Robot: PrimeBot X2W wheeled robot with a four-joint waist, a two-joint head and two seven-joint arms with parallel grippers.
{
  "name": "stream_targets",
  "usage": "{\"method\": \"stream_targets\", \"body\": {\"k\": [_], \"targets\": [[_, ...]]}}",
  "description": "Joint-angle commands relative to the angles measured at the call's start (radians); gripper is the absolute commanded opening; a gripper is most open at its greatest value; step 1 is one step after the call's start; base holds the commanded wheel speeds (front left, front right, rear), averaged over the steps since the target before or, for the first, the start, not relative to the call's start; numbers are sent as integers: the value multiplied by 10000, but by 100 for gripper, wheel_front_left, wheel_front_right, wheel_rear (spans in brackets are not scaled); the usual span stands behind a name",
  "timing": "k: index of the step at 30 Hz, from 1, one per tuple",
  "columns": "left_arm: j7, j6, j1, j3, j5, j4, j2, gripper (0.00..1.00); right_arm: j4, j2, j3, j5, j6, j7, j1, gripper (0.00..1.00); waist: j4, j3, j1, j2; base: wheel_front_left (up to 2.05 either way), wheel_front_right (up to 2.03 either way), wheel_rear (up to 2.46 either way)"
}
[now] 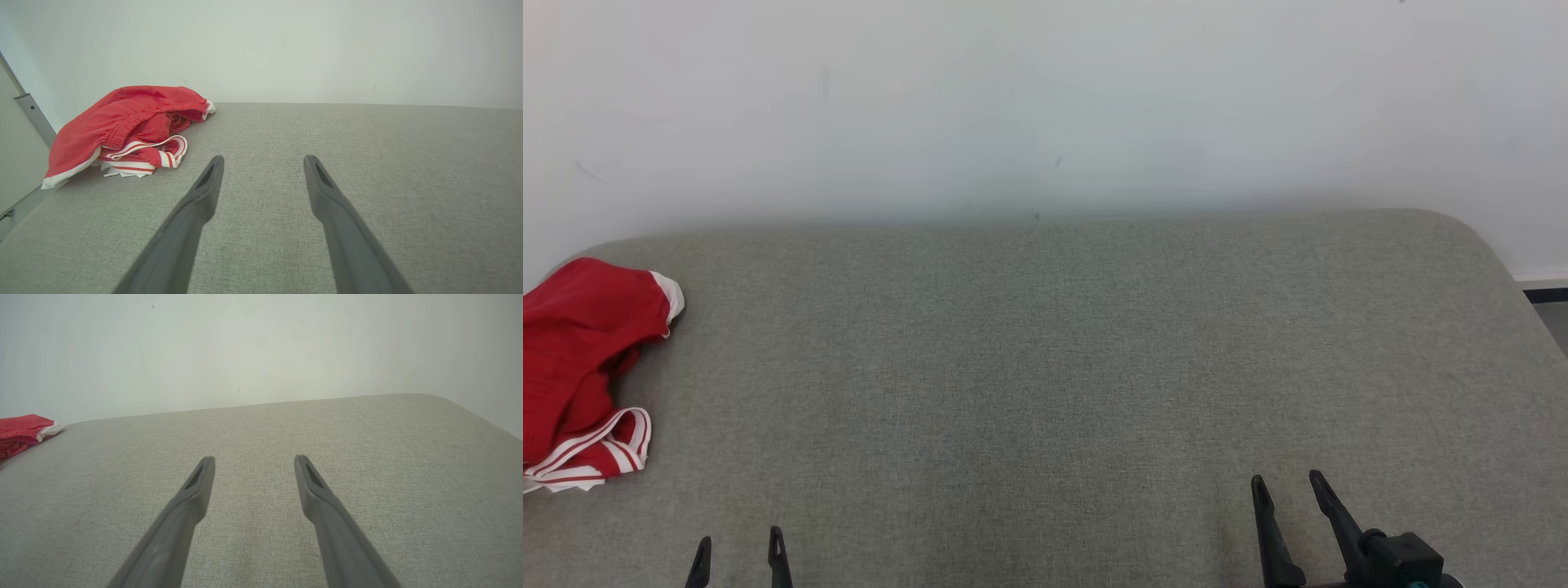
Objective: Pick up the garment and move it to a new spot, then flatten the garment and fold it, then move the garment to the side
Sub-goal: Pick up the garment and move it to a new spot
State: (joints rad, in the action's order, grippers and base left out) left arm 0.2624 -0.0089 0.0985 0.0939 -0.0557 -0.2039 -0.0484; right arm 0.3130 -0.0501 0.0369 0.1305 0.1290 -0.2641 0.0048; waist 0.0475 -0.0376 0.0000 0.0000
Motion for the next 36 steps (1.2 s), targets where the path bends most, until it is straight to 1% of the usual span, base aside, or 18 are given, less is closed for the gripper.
{"method": "stream_targets", "body": {"k": [1,10,16,26,36], "targets": [[37,21,90,13,-25,-12,-35,100,28,-2,4,44,33,-7,-30,100,-3,5,0,0,0,0,0],[39,-1,-12,-23,30,-74,-33,100,10,-2,-62,86,33,-7,49,100,164,39,0,0,0,0,0],[37,-41,7,21,159,-79,-35,100,42,-2,-30,241,33,-7,130,100,626,54,0,0,0,0,0],[37,-26,50,280,297,-190,-35,100,73,0,23,371,33,-7,238,100,2002,-4,0,0,0,0,0],[39,3,87,577,407,-644,-130,100,110,0,115,545,33,-7,301,100,3288,-194,0,0,0,0,0]]}}
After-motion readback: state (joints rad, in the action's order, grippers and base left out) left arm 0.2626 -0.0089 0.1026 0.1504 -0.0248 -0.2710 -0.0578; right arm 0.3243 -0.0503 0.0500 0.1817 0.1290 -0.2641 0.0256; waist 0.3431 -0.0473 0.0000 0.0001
